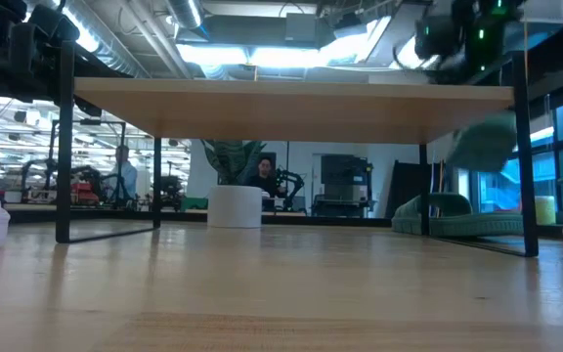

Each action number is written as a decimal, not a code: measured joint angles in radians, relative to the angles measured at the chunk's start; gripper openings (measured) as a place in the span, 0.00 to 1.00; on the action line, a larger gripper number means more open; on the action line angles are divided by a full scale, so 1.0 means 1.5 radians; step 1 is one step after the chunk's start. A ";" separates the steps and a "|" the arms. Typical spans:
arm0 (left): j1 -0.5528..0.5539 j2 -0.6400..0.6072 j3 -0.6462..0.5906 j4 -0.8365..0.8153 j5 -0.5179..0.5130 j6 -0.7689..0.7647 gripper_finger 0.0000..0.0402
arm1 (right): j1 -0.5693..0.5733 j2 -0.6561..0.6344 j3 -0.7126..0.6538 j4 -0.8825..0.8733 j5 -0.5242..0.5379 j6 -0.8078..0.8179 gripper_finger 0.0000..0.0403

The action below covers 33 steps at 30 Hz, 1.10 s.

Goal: Pick and place slides into the shelf
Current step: Put the right blue slide on the shelf

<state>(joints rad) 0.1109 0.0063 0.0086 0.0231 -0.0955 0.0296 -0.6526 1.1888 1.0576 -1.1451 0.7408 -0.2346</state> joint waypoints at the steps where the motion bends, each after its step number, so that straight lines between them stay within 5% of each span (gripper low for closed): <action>1: 0.000 0.000 0.000 0.000 0.000 0.000 0.41 | 0.009 -0.002 0.024 -0.015 0.001 0.013 0.04; 13: 0.000 0.000 0.000 0.000 0.000 0.000 0.41 | 0.198 0.034 0.310 -0.115 0.003 0.157 0.04; 33: 0.000 0.000 0.000 0.000 0.000 -0.001 0.41 | 0.505 0.463 0.674 -0.283 0.061 0.401 0.04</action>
<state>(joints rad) 0.1112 0.0063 0.0086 0.0231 -0.0952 0.0284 0.1049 1.8826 2.0681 -1.5700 0.8327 0.3668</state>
